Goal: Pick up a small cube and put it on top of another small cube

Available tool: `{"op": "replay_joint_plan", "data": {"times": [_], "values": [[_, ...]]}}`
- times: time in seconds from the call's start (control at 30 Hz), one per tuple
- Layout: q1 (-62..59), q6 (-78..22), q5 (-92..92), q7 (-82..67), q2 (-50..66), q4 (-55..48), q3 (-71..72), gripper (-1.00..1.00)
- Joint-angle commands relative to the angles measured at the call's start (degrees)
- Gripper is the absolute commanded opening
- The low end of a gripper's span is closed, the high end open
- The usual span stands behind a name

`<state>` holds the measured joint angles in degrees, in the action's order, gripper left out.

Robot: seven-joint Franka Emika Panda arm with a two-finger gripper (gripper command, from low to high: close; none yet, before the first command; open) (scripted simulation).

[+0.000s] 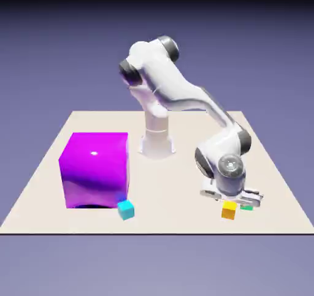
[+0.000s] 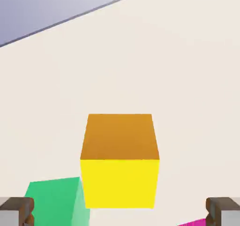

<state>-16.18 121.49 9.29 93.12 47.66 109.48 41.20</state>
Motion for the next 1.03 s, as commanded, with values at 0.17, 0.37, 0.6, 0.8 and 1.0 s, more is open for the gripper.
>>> {"op": "replay_joint_plan", "data": {"times": [0.17,0.37,0.6,0.8,1.0], "values": [[-0.7,-1.9,-0.6,-0.2,-1.2,-0.7,0.7,-1.00],[5.7,-6.6,-3.7,-12.3,-13.0,6.2,-2.0,-1.00],[16.5,-8.9,-6.9,-29.4,-27.5,18.1,-7.6,-1.00],[20.4,-4.6,-6.3,-33.4,-29.0,24.1,-10.3,-1.00],[20.8,-1.9,-5.4,-32.9,-27.5,25.4,-10.8,1.00]]}}
